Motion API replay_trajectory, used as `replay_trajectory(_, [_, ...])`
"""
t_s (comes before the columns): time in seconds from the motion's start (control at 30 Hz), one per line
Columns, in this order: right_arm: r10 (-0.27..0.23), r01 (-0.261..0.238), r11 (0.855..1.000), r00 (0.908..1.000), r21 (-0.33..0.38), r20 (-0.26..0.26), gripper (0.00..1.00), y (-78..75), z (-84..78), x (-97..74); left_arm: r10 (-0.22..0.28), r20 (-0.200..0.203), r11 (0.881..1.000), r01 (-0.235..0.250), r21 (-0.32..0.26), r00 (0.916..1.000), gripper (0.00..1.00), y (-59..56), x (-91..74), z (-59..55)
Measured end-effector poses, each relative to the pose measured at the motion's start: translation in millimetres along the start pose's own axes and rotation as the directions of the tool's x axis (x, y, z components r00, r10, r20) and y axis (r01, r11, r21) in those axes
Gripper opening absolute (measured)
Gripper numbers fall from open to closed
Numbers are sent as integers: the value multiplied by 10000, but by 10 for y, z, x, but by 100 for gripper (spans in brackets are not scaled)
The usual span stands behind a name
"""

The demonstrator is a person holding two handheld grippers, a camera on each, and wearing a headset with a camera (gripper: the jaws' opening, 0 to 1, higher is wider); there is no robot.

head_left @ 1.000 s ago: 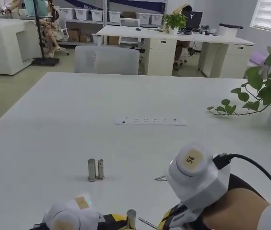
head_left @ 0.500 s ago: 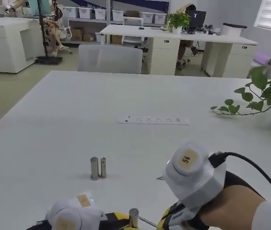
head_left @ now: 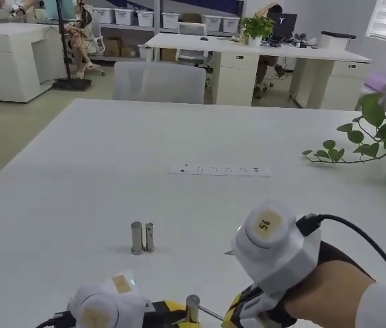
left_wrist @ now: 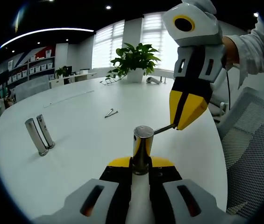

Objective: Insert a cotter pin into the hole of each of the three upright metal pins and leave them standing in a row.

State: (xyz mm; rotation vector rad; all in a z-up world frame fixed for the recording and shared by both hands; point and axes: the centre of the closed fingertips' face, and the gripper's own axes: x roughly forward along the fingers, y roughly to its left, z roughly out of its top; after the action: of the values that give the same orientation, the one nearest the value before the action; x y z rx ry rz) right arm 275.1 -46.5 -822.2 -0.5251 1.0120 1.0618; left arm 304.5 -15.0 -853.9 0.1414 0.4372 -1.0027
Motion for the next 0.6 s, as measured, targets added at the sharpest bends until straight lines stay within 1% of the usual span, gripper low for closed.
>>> replay_trajectory(0.23, [-41,41,10000,10000,-14,-19,3,-6,4,1,7,2,10000,-7,25,10000,11,1,-1,1])
replay_trajectory(0.6, [-5,6,10000,10000,-76,22,3,1,71,26,9,7,10000,-9,63,10000,11,-4,-2,-1])
